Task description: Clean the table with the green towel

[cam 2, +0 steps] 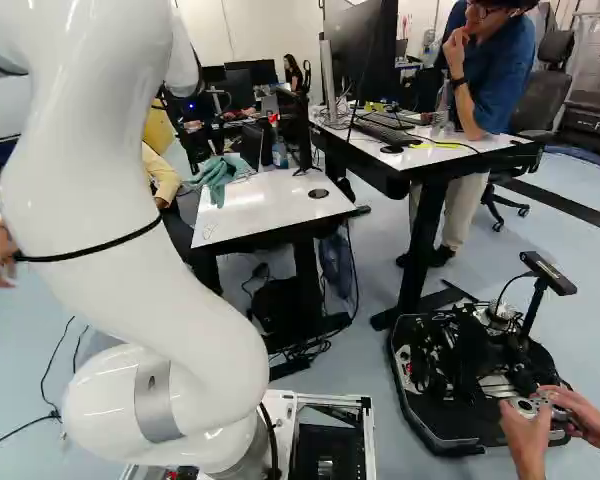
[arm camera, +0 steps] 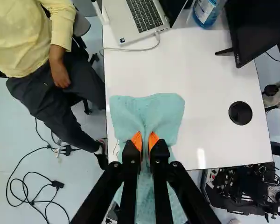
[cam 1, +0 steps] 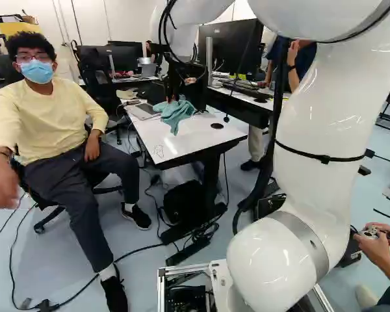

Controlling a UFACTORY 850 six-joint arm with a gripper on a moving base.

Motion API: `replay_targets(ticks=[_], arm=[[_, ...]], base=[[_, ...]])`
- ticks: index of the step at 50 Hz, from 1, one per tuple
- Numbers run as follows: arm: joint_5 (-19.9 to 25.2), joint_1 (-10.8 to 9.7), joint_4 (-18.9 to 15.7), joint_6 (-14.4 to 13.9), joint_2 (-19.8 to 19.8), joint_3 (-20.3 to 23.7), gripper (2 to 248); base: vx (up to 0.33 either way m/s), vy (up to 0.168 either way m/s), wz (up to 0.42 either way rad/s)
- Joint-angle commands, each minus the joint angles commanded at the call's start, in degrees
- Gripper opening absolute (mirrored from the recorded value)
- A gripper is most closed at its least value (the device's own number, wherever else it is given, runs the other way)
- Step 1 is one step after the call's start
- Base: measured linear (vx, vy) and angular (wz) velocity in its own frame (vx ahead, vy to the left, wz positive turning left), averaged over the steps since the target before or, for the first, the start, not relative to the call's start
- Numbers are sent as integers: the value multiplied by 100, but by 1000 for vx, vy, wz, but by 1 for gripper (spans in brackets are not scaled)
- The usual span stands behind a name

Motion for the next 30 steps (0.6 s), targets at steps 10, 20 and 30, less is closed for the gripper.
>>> replay_targets(ticks=[10, 20, 30], arm=[[0, 93, 0, 0, 41, 46, 39], [0, 196, 0, 0, 52, 58, 39], [0, 304, 0, 0, 69, 76, 39]], base=[[0, 0, 0], [0, 0, 0], [0, 0, 0]])
